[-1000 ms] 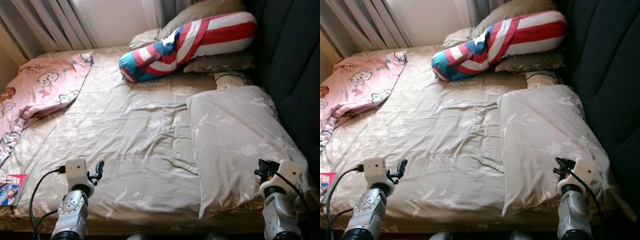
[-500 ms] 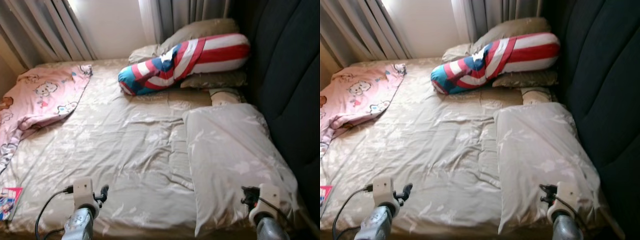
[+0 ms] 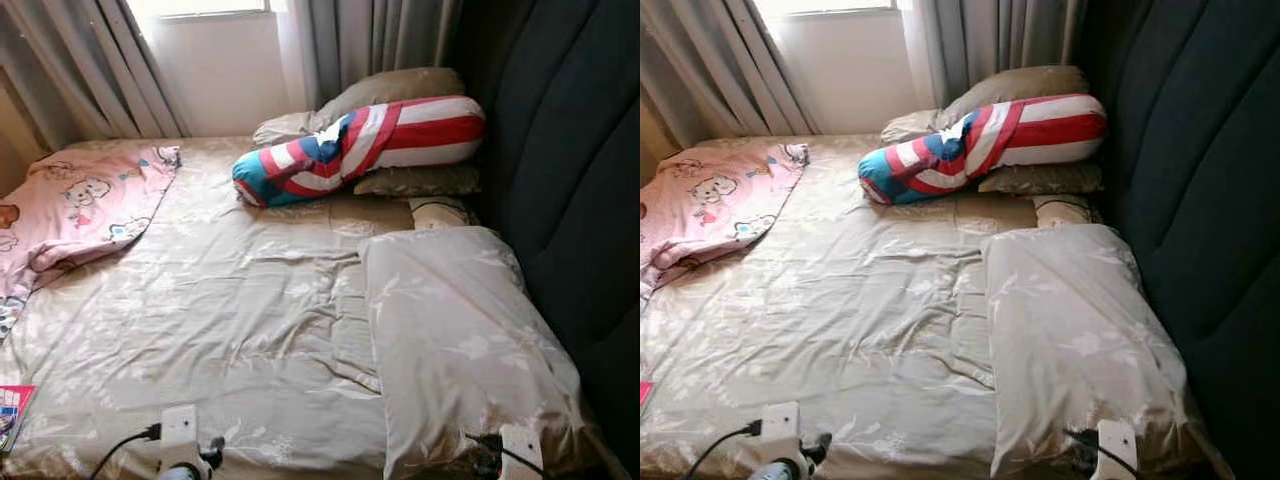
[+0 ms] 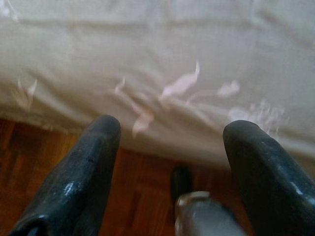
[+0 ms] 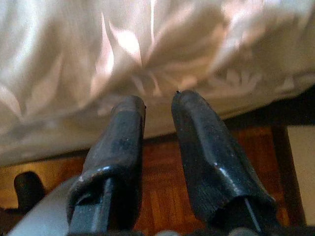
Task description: Clean up the room
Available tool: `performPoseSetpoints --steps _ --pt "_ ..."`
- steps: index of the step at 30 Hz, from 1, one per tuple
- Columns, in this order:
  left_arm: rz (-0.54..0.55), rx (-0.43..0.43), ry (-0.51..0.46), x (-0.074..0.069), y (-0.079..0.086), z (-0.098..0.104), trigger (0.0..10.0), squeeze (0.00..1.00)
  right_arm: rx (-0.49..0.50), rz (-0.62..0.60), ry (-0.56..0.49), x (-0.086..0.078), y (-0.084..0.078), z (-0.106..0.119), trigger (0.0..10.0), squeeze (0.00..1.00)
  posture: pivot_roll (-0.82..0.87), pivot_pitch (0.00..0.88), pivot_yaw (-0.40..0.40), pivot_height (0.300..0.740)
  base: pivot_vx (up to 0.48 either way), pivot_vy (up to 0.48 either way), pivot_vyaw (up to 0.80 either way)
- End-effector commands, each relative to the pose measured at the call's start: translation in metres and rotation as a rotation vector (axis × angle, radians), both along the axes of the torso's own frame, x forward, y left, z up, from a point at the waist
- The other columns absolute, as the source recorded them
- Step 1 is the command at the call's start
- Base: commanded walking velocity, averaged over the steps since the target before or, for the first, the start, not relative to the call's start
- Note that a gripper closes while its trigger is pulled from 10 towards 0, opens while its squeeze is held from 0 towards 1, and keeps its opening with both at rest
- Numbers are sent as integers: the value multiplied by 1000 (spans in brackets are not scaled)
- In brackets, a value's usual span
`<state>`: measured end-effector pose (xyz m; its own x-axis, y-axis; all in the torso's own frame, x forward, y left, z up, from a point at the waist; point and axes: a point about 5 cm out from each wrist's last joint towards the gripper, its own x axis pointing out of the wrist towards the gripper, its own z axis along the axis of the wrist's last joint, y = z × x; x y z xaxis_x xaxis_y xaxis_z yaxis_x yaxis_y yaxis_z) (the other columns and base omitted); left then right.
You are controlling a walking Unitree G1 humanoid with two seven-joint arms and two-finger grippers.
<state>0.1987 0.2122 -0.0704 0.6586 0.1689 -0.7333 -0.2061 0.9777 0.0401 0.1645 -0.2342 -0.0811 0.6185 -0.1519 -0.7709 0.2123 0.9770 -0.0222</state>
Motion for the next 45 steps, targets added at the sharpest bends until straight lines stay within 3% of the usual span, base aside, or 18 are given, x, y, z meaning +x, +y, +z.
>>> performPoseSetpoints --steps 1,4,9,16,23,34,42,45 --pt "-1 17 50 -11 7 -5 10000 0 2 23 34 -6 1 -3 10000 0 -184 0 30 740 0 371 0" --pt "-2 19 63 -15 10 -6 10000 0 4 36 36 -9 1 -4 10000 0 -184 0 32 740 0 386 267" --pt "2 33 113 -36 25 -12 10000 0 2 -14 94 -41 -19 -10 10000 0 -191 0 51 740 0 422 640" --pt "2 53 163 -53 42 -15 10000 0 20 -36 109 -39 -9 -13 10000 0 -200 0 67 740 0 421 0" --pt "-4 59 160 -51 43 -14 10000 0 27 -43 95 -36 -5 -13 10000 0 -197 0 69 740 0 426 0" --pt "-11 47 126 -37 24 -13 10000 0 25 -70 90 -34 -4 -13 10000 0 -191 0 66 740 0 427 0" --pt "-4 53 117 -35 27 -12 10000 0 30 -80 84 -33 -3 -12 10000 0 -190 0 68 740 0 428 0" --pt "6 59 111 -36 35 -9 10000 0 32 -82 82 -32 -3 -12 10000 0 -184 0 69 740 0 426 0"
